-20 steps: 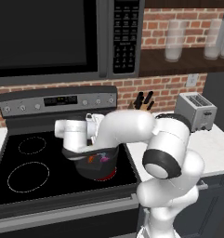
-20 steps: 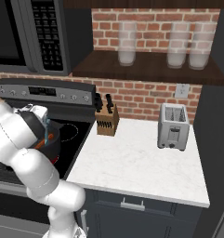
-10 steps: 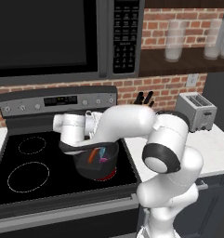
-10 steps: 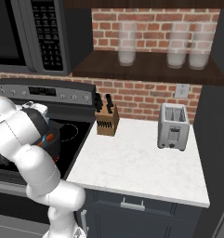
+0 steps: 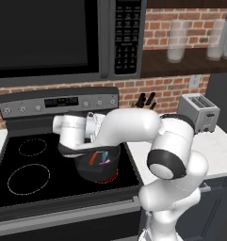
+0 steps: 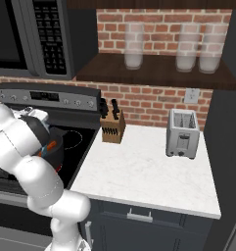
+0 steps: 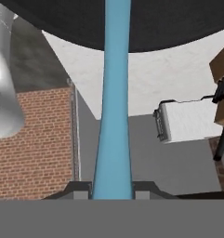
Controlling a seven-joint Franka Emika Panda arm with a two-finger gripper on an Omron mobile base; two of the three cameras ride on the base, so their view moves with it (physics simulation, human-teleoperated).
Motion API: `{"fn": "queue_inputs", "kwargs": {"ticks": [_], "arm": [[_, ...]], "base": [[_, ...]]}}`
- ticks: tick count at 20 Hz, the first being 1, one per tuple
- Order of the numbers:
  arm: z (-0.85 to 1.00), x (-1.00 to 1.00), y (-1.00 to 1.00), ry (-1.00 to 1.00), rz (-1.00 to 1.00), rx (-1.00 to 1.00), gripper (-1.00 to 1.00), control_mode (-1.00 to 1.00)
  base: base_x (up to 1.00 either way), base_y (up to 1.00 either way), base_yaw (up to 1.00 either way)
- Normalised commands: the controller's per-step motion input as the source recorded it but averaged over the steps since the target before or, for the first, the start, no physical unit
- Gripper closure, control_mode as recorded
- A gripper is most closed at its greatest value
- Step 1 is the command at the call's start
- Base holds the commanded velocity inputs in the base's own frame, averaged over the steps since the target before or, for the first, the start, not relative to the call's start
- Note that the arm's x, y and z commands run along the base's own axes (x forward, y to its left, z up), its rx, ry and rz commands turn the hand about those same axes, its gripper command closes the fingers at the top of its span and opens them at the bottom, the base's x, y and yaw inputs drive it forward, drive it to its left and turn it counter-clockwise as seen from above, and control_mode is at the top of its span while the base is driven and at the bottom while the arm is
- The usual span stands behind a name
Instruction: Put the carrot and onion in the pot. Retrieve the spatula and lightly stir the vegetables in the pot.
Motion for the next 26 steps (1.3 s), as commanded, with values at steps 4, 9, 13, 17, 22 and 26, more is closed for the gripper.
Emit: {"fn": "queue_inputs", "kwargs": {"ticks": [4, 9, 13, 17, 22, 26], "arm": [[0.01, -0.25, -0.07, 0.00, 0.00, 0.02, 1.00, -1.00], [-0.01, 0.08, -0.07, 0.00, -0.03, 0.02, 1.00, -1.00], [-0.24, 0.41, -0.03, 0.00, -0.05, 0.00, 1.00, -1.00], [-0.38, 0.50, 0.00, 0.00, -0.01, 0.00, 1.00, -1.00], [-0.52, 0.24, 0.10, -0.10, 0.00, 0.00, 1.00, -1.00], [-0.33, 0.21, 0.23, -0.20, 0.00, 0.00, 1.00, -1.00]], "base": [[0.00, 0.00, 0.00], [0.00, 0.00, 0.00], [0.00, 0.00, 0.00], [0.00, 0.00, 0.00], [0.00, 0.00, 0.00], [0.00, 0.00, 0.00]]}}
